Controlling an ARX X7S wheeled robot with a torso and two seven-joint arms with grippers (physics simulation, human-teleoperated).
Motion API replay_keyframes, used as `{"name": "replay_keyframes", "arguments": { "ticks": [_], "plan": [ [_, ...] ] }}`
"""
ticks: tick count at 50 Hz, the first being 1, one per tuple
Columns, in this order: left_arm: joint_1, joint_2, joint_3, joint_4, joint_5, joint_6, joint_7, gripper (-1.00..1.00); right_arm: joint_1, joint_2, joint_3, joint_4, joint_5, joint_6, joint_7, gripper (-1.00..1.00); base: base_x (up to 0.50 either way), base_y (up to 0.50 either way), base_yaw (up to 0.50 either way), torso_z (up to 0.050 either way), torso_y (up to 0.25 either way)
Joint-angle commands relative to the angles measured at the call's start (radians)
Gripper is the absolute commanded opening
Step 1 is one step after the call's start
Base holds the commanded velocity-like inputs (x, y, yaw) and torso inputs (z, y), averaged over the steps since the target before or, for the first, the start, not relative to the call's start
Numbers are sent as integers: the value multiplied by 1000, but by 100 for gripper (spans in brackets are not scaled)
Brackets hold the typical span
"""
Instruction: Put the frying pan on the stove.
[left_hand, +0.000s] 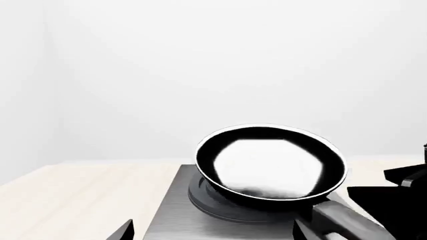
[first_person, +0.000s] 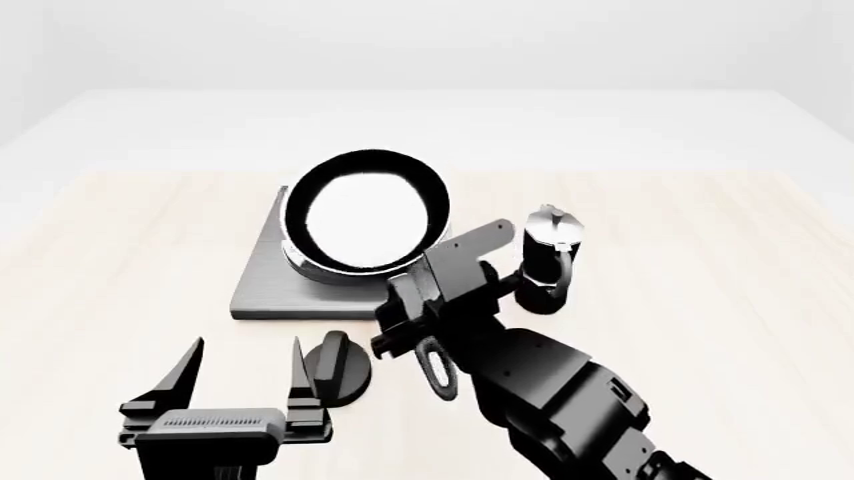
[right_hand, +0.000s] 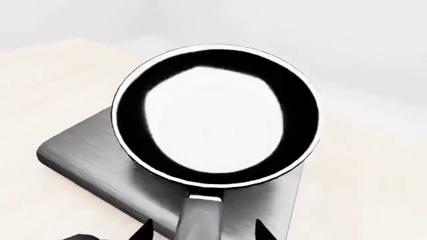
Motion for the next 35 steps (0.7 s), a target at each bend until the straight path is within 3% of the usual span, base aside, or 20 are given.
{"name": "replay_keyframes", "arguments": {
  "ticks": [1, 35],
  "plan": [
    [0, -4, -1, 2, -4, 1, -2, 100, 23, 8, 29, -101, -2, 63, 53, 100, 0, 0, 0, 0, 0],
    [-4, -13, -7, 5, -19, -4, -12, 100, -37, 108, 62, -321, 19, 38, 110, 100, 0, 0, 0, 0, 0]
  ]
}}
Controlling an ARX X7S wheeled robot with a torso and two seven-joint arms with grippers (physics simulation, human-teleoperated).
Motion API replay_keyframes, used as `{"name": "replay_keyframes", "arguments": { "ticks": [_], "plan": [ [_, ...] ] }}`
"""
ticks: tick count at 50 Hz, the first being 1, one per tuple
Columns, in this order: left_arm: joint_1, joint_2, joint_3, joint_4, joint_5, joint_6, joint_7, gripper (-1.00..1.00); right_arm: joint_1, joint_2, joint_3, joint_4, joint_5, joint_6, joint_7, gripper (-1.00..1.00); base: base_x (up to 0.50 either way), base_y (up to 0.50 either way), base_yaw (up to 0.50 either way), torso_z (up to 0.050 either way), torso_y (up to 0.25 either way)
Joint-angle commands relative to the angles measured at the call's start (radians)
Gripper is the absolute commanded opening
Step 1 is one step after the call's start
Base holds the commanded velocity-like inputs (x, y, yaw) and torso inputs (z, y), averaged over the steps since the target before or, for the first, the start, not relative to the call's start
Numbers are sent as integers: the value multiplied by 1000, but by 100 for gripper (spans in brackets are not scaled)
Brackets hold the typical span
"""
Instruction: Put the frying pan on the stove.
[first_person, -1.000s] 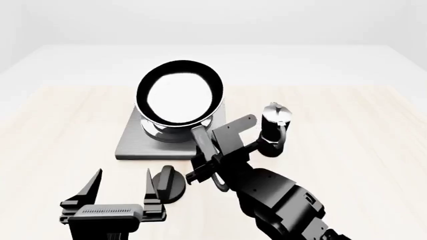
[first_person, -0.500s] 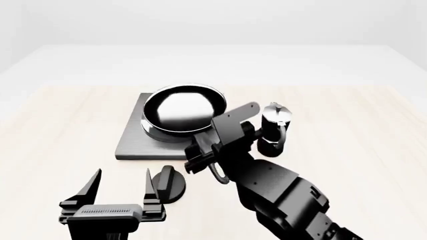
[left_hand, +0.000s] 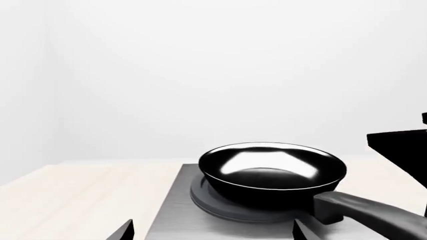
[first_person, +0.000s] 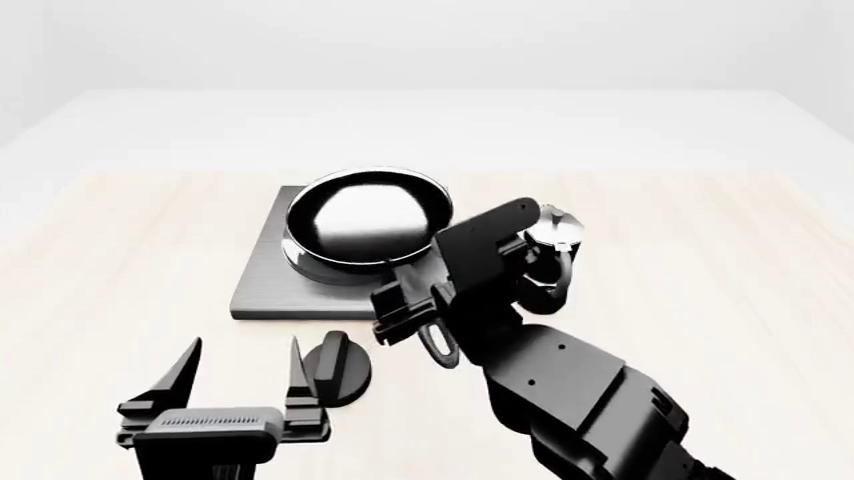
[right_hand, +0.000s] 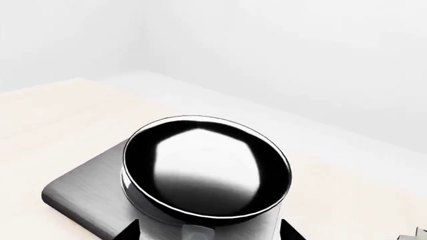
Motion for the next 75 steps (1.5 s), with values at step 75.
{"name": "replay_keyframes", "arguments": {
  "ticks": [75],
  "plan": [
    [101, -77, -63, 200, -33, 16, -59, 100, -396, 253, 79, -427, -304, -393, 291, 100, 0, 0, 0, 0, 0]
  ]
}}
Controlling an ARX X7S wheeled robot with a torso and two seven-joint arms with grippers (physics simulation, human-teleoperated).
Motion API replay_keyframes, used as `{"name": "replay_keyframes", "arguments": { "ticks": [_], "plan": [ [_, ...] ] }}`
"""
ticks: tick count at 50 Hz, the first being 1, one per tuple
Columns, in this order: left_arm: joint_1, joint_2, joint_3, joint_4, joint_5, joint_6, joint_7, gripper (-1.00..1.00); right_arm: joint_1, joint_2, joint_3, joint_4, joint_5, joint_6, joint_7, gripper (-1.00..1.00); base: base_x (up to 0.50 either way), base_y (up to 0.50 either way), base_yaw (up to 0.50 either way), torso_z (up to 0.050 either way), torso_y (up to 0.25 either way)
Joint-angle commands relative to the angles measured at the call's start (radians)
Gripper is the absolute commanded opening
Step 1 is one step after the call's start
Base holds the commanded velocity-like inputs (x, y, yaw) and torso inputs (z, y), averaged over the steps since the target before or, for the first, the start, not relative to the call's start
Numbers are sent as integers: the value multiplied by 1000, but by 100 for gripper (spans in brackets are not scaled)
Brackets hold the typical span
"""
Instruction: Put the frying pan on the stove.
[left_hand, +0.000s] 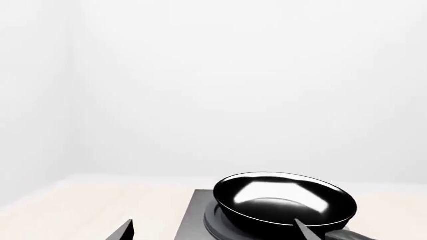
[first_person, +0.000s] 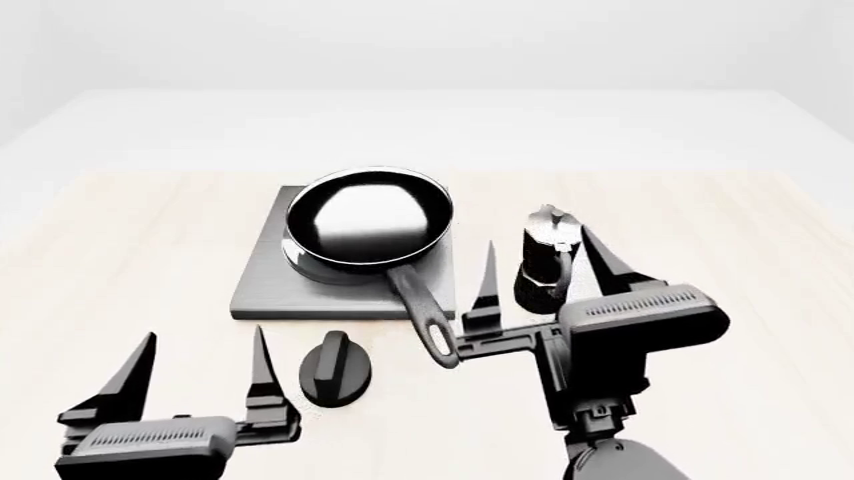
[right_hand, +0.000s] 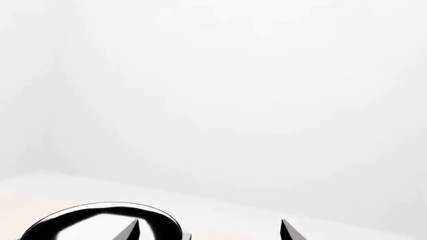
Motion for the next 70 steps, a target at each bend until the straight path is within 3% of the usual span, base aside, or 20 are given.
{"name": "replay_keyframes", "arguments": {
  "ticks": [1, 70],
  "plan": [
    [20, -11, -3, 34, 7, 9, -7, 100, -27, 23, 0, -70, -11, -1, 21, 100, 0, 0, 0, 0, 0],
    [158, -72, -44, 225, 58, 71, -55, 100, -225, 199, 112, -441, -17, -89, 150, 100, 0, 0, 0, 0, 0]
  ]
}}
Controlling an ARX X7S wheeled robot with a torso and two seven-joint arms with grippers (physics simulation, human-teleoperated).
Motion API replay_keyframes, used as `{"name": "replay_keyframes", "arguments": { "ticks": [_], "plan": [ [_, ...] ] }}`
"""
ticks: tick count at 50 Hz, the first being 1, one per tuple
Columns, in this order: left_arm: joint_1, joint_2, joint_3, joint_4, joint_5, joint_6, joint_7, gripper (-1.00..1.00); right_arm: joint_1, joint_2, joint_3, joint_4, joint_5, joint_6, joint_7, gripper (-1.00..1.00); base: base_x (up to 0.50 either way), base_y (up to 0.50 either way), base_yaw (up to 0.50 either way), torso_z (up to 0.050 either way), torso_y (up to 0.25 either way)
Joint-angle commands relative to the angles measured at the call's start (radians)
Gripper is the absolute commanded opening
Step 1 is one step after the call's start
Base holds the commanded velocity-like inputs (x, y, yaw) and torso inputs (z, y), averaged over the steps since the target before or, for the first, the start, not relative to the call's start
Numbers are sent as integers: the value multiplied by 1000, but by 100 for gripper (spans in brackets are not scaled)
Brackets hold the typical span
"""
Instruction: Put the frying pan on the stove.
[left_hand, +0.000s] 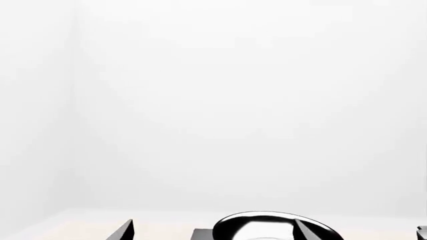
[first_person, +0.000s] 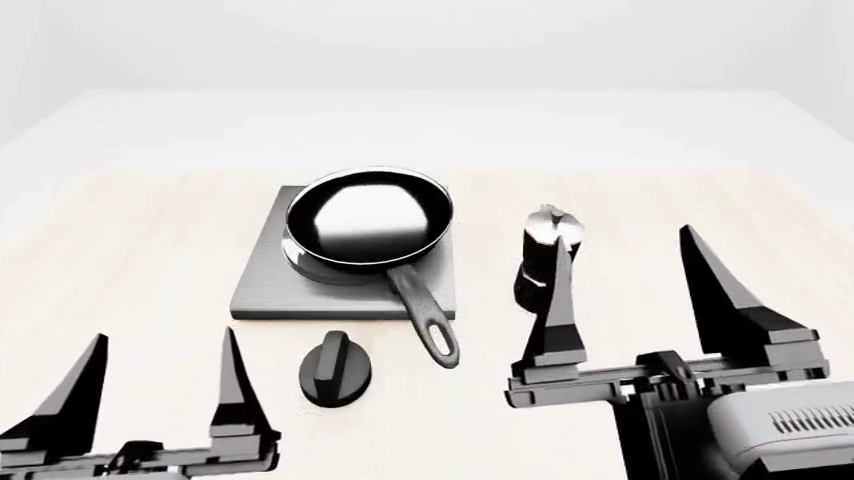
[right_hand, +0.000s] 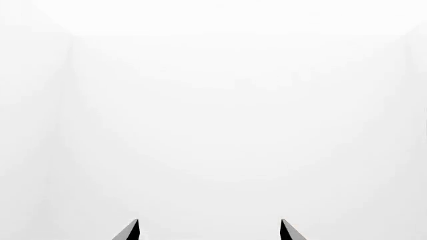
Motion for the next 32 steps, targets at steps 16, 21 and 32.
{"name": "replay_keyframes", "arguments": {
  "ticks": [16, 21, 32],
  "plan": [
    [61, -20, -11, 73, 25, 36, -11, 100, -87, 56, 8, -99, -52, -46, 39, 100, 0, 0, 0, 0, 0],
    [79, -26, -16, 91, 31, 47, -13, 100, -96, 65, 5, -137, -68, -36, 51, 100, 0, 0, 0, 0, 0],
    [127, -39, -28, 132, 46, 80, -19, 100, -45, 159, -106, -173, -90, -82, 160, 100, 0, 0, 0, 0, 0]
  ]
}}
